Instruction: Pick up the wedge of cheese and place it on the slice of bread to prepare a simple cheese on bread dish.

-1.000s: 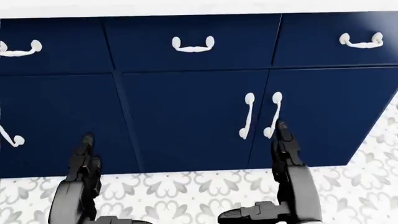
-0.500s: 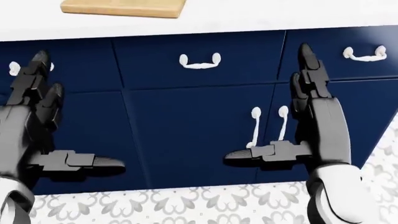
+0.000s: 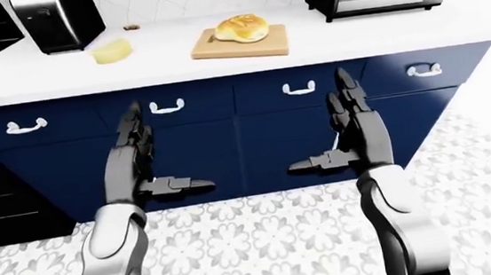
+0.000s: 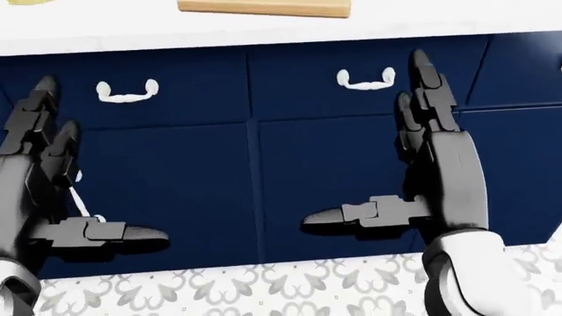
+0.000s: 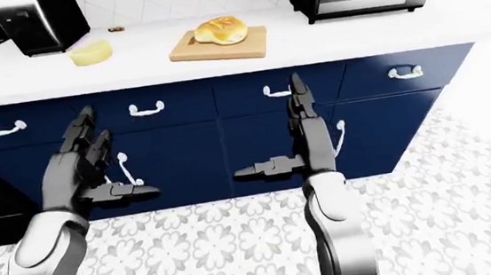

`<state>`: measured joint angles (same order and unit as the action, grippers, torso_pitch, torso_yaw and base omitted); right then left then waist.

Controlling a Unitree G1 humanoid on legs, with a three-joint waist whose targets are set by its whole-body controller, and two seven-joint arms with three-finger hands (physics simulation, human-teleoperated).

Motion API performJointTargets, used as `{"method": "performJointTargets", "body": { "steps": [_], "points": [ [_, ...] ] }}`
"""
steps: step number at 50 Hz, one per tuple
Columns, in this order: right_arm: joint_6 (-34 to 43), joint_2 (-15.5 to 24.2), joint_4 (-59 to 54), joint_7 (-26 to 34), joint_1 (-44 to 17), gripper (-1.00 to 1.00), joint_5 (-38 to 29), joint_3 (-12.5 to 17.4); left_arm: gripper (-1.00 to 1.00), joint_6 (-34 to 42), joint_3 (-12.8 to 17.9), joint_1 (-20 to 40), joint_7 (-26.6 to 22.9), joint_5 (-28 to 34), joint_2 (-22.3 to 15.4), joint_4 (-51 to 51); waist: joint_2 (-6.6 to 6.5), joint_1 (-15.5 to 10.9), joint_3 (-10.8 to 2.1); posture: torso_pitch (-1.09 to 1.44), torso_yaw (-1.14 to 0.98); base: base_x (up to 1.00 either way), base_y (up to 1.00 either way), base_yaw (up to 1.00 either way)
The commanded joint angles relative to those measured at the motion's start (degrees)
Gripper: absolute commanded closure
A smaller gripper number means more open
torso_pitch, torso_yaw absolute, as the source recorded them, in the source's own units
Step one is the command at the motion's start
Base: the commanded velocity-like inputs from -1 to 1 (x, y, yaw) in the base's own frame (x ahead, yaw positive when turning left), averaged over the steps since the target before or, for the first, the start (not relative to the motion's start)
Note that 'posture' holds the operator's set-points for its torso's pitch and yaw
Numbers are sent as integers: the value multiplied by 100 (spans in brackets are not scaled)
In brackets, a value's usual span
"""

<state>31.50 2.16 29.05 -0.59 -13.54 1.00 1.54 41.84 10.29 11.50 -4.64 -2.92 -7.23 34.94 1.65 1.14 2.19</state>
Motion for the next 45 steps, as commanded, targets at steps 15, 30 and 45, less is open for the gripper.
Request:
{"method": "performJointTargets", "body": {
  "steps": [15,30,45],
  "points": [
    [-291,-102,60,20,24,-100,163,-56,-100,-283,54,5,1,30,-33,127,-500,-114,-138,0,0,0,81,0],
    [-131,-108,412,-150,-57,-100,618,59,-100,-74,93,62,-16,-4,-82,347,-14,40,-20,0,0,0,34,40],
    [-92,3,479,-381,-154,-100,675,205,-100,243,36,369,-28,-46,-163,419,-376,57,-110,0,0,12,0,0]
  ]
}}
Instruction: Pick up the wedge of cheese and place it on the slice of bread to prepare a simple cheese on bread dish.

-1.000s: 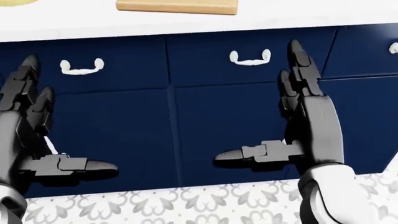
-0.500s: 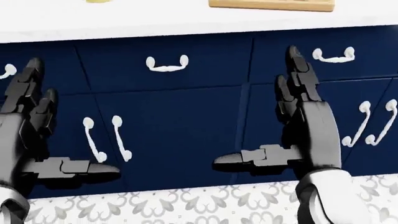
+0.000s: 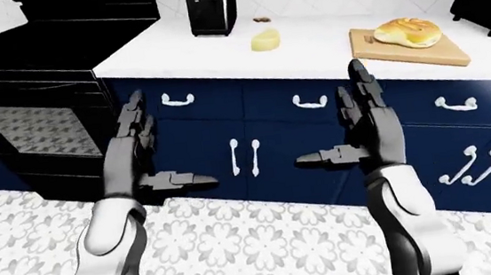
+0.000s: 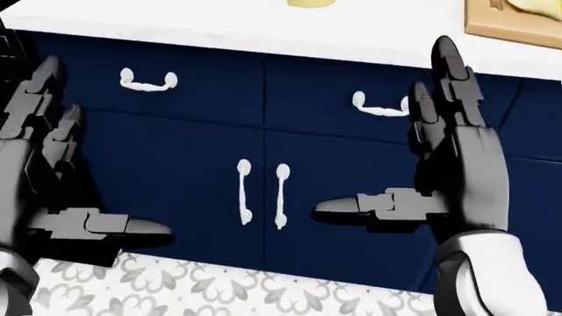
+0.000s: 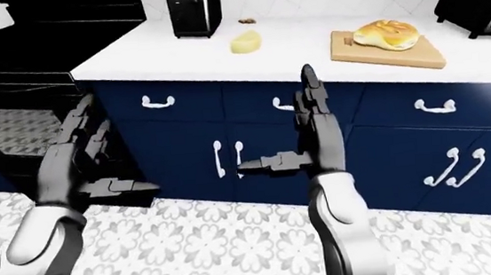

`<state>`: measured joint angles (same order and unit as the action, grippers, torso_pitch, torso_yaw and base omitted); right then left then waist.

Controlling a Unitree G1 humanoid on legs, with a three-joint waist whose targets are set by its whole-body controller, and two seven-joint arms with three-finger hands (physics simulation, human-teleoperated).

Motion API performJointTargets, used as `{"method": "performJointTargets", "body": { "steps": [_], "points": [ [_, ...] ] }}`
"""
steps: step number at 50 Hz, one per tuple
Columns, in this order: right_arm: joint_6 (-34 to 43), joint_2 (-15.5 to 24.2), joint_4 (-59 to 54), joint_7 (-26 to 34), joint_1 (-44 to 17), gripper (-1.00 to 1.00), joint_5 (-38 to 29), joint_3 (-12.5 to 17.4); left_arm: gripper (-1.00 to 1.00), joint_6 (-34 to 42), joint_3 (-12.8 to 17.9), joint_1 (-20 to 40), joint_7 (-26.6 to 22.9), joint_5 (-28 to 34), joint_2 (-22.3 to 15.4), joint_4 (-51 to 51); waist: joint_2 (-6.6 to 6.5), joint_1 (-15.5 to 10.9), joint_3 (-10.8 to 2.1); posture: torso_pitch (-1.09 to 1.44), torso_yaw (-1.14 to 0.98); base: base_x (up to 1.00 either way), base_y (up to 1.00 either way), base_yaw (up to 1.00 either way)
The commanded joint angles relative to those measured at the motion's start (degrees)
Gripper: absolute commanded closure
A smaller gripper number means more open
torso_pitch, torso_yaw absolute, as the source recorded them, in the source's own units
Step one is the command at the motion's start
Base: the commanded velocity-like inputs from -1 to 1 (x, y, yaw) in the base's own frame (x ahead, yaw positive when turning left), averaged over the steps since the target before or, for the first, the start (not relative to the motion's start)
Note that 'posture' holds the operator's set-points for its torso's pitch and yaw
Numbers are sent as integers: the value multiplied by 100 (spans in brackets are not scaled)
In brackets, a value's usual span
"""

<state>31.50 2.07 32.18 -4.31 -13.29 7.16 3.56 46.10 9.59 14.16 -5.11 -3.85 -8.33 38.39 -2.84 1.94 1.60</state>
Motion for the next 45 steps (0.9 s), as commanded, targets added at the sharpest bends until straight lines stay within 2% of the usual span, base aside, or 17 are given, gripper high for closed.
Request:
{"method": "performJointTargets", "body": {
  "steps": [1,2,7,18,19,21,22,23,24,25,30,32,34,38,39,40,45],
  "points": [
    [-84,27,165,-36,-209,-100,87,41,-100,-163,122,121,19,46,-58,70,-126,8,-40,0,0,16,0,0],
    [-87,35,175,-64,-211,-100,125,71,-100,-130,120,131,22,48,-58,100,-401,-56,-43,0,0,16,0,0],
    [-229,94,91,-216,-182,-100,316,219,-100,-248,62,46,8,94,-9,42,-130,-219,-96,0,0,10,-5,0],
    [-318,127,177,-310,-94,-100,325,163,-100,-272,46,-4,-12,137,24,50,-109,-110,-34,0,0,0,-60,-8],
    [-369,114,166,-259,-56,-100,347,140,-100,-264,42,-11,-10,140,31,58,225,-267,-33,0,0,0,0,-100],
    [-405,101,166,-244,-35,-100,332,121,-100,-260,34,-30,-15,148,36,72,478,-317,43,0,0,0,0,-100],
    [-423,96,161,-240,-24,-100,322,112,-100,-275,39,-35,-18,150,37,61,685,-326,-30,0,0,0,0,-100],
    [-419,95,178,-235,-14,-100,290,81,-100,-302,45,-41,-23,152,38,36,967,-260,-318,0,0,0,0,-100],
    [-451,91,180,-224,-13,-100,270,79,-100,-307,50,-38,-26,154,34,31,579,-205,78,0,0,0,0,-63],
    [-519,118,115,-185,-6,-100,187,58,-100,-249,72,2,-27,145,17,71,586,-249,131,0,0,0,0,0],
    [-388,94,211,-89,-55,-100,20,-20,-100,-31,205,147,-29,69,-88,233,404,-159,-11,0,0,5,0,0],
    [-299,85,284,-66,-85,-100,-46,-62,-100,-22,248,144,-22,36,-101,260,252,-165,183,0,0,37,0,0],
    [-291,73,305,-33,-81,-100,-79,-66,-100,10,261,145,-12,18,-115,302,106,-157,163,0,0,39,0,0],
    [-227,40,376,-18,-81,-100,-99,-68,-100,71,307,197,8,-32,-154,342,-465,-152,-56,0,0,40,0,0],
    [-215,29,419,-15,-54,-100,-99,-78,-100,26,281,161,18,-23,-142,330,-151,-233,151,0,0,40,0,0],
    [-235,24,416,-7,-32,-100,-95,-64,-100,-25,249,140,24,-11,-129,293,-235,-157,126,0,0,40,0,0],
    [-270,30,392,-2,-20,-100,-62,-2,-100,-86,221,169,20,7,-135,204,-20,-251,6,0,0,40,0,0]
  ]
}}
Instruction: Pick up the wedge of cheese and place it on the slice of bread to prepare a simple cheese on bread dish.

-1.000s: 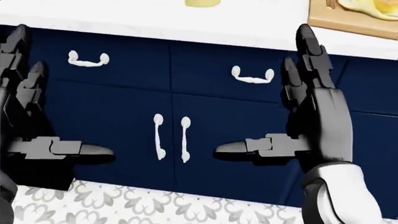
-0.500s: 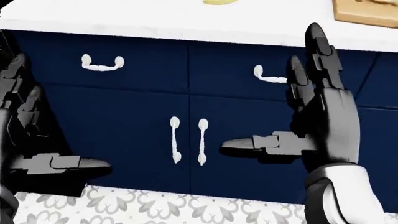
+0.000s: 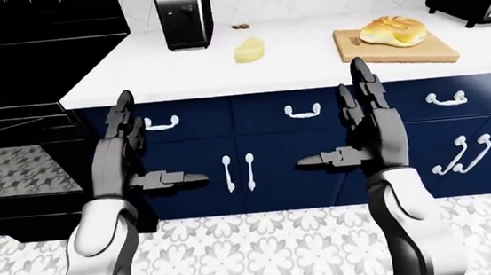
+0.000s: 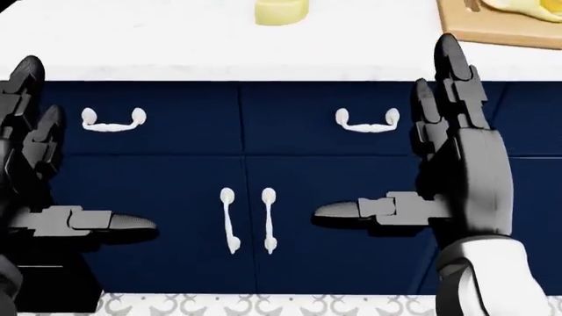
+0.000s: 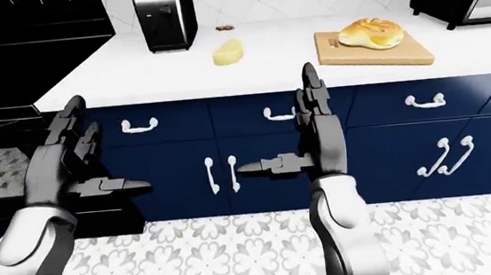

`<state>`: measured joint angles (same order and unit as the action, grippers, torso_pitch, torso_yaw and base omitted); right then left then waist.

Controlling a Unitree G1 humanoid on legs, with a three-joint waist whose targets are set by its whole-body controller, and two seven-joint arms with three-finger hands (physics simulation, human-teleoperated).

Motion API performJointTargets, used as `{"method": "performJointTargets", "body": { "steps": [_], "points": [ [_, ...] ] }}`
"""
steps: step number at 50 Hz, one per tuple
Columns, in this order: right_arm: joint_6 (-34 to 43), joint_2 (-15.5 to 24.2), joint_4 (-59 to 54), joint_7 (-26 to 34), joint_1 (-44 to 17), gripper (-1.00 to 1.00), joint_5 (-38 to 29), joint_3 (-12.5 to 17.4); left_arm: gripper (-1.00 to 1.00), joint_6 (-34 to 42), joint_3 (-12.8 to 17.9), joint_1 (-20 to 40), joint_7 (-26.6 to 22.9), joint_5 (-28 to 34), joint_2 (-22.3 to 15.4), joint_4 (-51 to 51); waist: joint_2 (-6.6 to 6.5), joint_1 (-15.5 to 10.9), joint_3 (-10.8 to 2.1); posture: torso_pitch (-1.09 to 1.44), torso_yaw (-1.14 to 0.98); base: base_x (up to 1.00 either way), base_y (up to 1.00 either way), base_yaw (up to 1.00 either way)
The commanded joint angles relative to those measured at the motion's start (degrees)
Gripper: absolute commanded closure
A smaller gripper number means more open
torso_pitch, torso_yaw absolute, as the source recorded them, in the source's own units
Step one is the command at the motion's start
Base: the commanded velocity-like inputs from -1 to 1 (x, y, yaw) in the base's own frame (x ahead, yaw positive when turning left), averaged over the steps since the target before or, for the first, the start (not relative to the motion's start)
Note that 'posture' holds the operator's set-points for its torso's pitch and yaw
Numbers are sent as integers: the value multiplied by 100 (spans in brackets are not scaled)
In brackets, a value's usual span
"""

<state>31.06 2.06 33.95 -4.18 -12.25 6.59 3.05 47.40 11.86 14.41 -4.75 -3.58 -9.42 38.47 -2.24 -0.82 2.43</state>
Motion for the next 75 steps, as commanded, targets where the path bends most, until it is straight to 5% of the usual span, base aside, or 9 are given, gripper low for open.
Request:
{"method": "performJointTargets", "body": {
  "steps": [1,10,17,21,23,35,49,62,75],
  "points": [
    [-231,32,210,-15,-119,-100,-4,47,-100,-221,-1,142,-18,-22,-26,197,-25,4,-75,0,0,40,0,0],
    [-241,30,216,-30,-130,-100,36,54,-100,-49,-3,154,-10,-24,-29,378,509,56,-5,0,0,40,0,0],
    [-5,79,460,-99,-259,-100,115,99,-100,435,75,371,9,-93,-118,750,178,152,-24,0,0,35,0,0],
    [-8,93,454,-102,-264,-100,110,97,-100,333,80,318,8,-102,-106,688,-400,202,-343,0,0,32,0,0],
    [-63,87,413,-94,-235,-100,97,86,-100,269,75,278,6,-97,-100,651,-265,145,-18,0,0,32,0,0],
    [-204,69,320,-120,-202,-100,59,65,-100,303,185,197,9,-165,-124,786,549,19,-267,0,0,15,0,0],
    [-99,29,391,-104,-233,-100,-90,-48,-100,383,319,185,18,-281,-193,910,-325,162,-295,0,0,6,0,0],
    [-331,-14,299,-44,-83,-100,-112,-55,-100,338,218,185,28,-230,-159,837,660,-2,-124,0,0,24,0,0],
    [-167,-14,461,-69,-140,-100,-96,-42,-100,316,216,194,7,-208,-154,811,-231,186,-136,0,0,35,0,0]
  ]
}}
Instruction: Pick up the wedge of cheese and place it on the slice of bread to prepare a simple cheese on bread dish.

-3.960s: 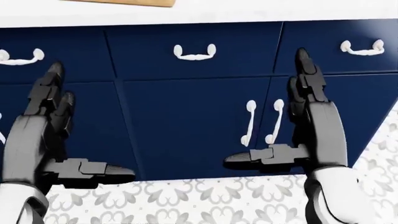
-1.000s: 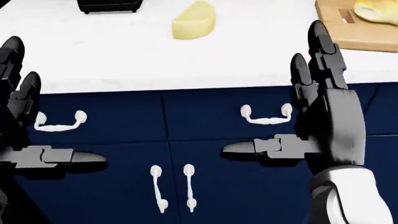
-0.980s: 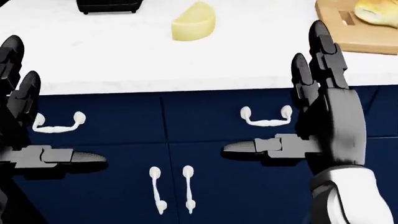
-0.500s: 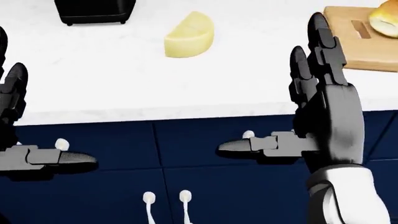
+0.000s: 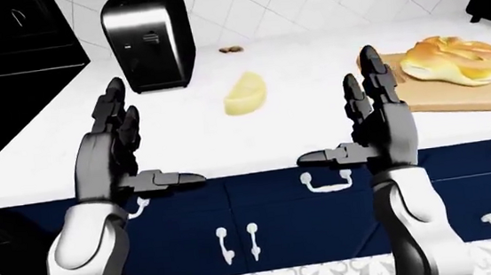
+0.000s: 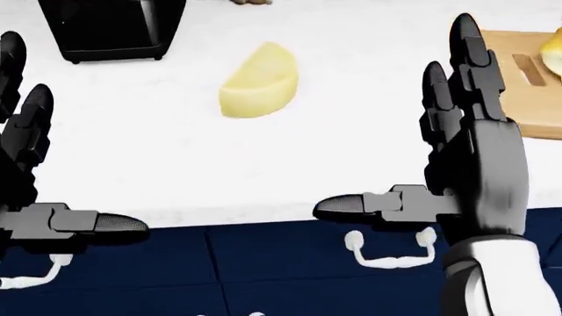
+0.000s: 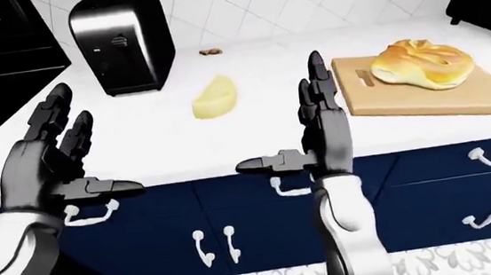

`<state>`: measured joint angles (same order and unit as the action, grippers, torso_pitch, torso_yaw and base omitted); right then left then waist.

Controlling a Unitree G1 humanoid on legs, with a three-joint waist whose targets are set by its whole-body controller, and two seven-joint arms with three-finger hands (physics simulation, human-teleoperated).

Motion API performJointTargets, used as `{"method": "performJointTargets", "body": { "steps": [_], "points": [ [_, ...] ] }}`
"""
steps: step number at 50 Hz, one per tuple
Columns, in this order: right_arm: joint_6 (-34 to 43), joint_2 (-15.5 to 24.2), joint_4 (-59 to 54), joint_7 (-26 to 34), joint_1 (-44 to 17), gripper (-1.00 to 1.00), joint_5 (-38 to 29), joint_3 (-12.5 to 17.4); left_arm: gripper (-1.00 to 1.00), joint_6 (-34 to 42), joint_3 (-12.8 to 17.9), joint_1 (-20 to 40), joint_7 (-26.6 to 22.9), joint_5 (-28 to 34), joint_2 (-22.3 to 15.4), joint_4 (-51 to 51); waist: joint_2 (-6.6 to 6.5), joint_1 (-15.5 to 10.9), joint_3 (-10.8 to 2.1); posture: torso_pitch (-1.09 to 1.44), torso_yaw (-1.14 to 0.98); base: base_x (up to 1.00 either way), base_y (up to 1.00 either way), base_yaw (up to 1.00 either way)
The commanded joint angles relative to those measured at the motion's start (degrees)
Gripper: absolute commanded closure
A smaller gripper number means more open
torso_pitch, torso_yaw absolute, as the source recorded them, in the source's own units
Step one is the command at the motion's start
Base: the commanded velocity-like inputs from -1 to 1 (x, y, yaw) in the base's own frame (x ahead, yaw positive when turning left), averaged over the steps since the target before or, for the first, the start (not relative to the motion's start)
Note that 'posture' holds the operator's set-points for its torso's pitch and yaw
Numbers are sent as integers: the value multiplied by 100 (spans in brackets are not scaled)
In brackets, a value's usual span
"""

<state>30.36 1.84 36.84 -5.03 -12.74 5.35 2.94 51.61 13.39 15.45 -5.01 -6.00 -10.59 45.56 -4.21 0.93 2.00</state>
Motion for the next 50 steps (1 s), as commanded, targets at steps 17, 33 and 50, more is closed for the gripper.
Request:
{"method": "performJointTargets", "body": {
  "steps": [17,33,50],
  "points": [
    [102,27,552,132,-178,-100,14,-169,-100,-109,174,-11,30,-21,-29,214,687,-232,-83,0,0,29,0,0],
    [1906,160,637,710,-1775,-100,-983,-663,-100,298,589,-220,57,-384,-86,906,383,-78,-169,0,0,0,0,0],
    [1649,-632,-428,1597,-2308,-100,-2700,-1224,-100,181,665,-318,57,-447,-98,872,336,-86,-119,0,0,0,0,0]
  ]
}}
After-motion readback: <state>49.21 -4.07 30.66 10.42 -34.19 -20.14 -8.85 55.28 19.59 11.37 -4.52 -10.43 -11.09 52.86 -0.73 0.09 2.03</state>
